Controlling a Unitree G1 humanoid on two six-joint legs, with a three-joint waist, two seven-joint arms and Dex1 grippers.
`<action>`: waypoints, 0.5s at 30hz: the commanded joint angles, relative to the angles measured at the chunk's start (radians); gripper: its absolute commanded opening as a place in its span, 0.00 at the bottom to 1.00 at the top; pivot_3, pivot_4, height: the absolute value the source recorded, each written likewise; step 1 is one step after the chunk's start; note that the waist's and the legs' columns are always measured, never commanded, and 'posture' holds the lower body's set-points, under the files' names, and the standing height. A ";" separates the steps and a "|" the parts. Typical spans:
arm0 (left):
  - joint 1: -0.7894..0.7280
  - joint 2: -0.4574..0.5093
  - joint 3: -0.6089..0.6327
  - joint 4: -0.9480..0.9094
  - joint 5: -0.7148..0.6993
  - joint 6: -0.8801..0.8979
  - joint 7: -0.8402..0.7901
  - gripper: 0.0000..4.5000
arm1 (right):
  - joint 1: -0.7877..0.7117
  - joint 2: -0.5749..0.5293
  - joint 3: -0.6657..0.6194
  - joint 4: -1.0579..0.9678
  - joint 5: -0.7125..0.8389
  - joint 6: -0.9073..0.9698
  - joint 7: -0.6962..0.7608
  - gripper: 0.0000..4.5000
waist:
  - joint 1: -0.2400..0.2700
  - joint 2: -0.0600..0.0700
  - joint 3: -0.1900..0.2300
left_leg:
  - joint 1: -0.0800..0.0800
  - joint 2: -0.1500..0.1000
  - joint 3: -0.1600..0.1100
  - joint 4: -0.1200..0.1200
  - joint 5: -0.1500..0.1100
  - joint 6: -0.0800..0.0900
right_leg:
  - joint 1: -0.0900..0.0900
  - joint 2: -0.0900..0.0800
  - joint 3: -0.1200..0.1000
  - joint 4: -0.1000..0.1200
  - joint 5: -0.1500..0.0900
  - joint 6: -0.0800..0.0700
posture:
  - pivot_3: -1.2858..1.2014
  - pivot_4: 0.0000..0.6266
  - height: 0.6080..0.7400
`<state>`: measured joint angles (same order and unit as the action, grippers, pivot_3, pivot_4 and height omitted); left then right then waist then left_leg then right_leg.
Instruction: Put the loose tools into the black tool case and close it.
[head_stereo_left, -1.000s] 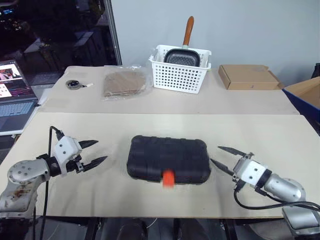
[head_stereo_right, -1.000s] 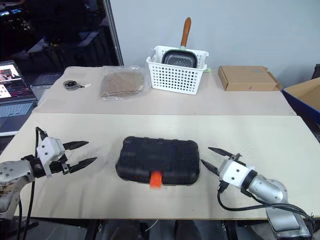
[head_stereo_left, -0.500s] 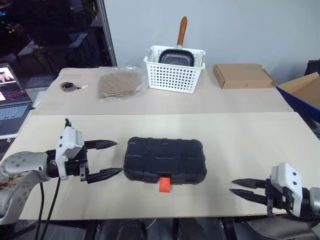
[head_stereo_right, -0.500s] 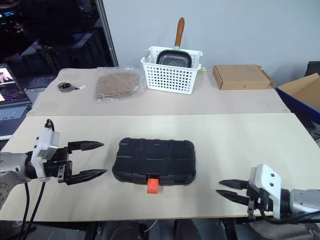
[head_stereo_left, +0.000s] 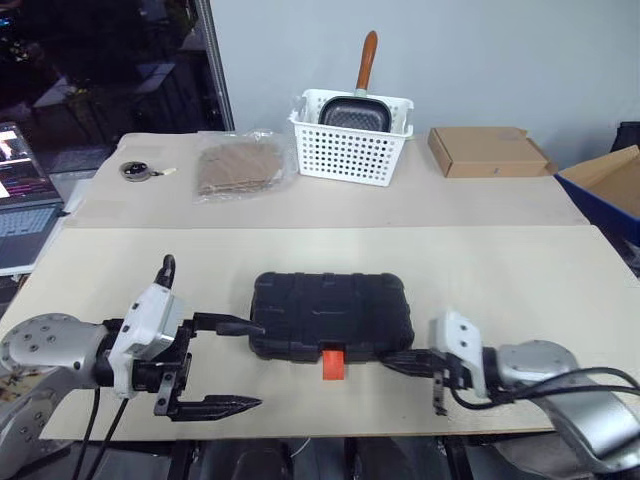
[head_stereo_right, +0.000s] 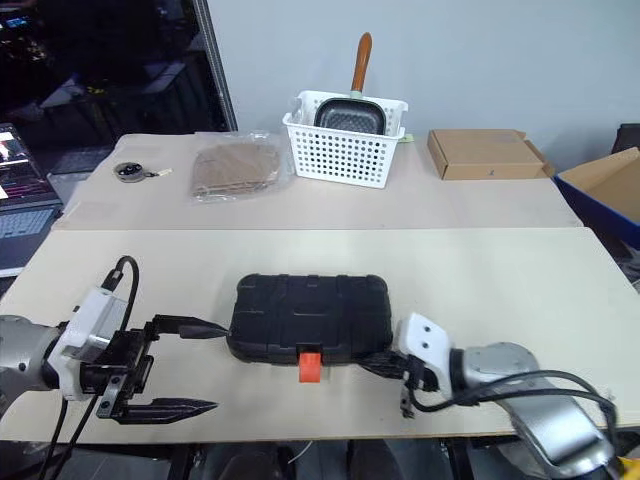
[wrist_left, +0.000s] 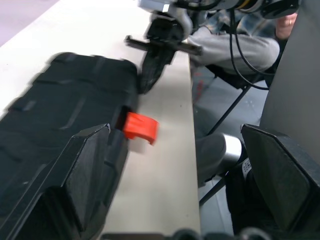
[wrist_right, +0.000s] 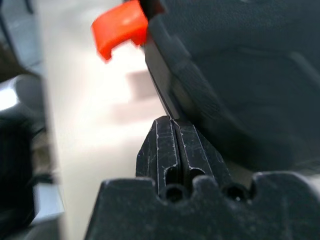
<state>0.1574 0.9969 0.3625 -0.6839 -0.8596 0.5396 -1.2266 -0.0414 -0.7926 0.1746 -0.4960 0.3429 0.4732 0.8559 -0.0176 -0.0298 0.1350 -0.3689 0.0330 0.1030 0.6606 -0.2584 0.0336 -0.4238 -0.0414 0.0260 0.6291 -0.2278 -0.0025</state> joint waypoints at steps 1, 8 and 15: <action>0.011 -0.010 0.015 -0.032 0.024 -0.030 0.018 1.00 | -0.123 0.053 0.017 0.070 -0.110 0.053 -0.123 0.00 | 0.001 0.001 0.000 | 0.000 0.000 0.000 0.000 0.000 -0.001 | 0.000 -0.001 0.000 0.001 0.000 0.000 | 0.52 0.24 1.00; -0.033 -0.065 -0.044 0.007 0.053 -0.012 0.132 1.00 | -0.430 0.319 0.071 0.417 -0.239 0.003 -0.289 0.00 | -0.004 0.001 0.000 | 0.001 0.000 0.002 0.000 0.002 -0.002 | -0.001 0.001 0.002 0.001 0.003 -0.002 | 0.52 0.24 1.00; -0.249 -0.143 -0.210 0.157 0.156 0.007 0.254 1.00 | -0.475 0.328 0.042 0.467 -0.217 0.018 -0.184 0.13 | 0.004 0.001 0.000 | -0.001 0.000 0.001 -0.001 0.000 0.000 | -0.003 0.003 0.002 0.001 0.007 -0.009 | 0.52 0.24 1.00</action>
<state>-0.0426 0.8666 0.1885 -0.5614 -0.7393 0.5470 -1.0065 -0.5340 -0.4255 0.2553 0.0500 0.0942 0.4700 0.6178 -0.0138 -0.0288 0.1348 -0.3706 0.0328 0.1042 0.6597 -0.2585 0.0342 -0.4266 -0.0397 0.0276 0.6304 -0.2216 -0.0104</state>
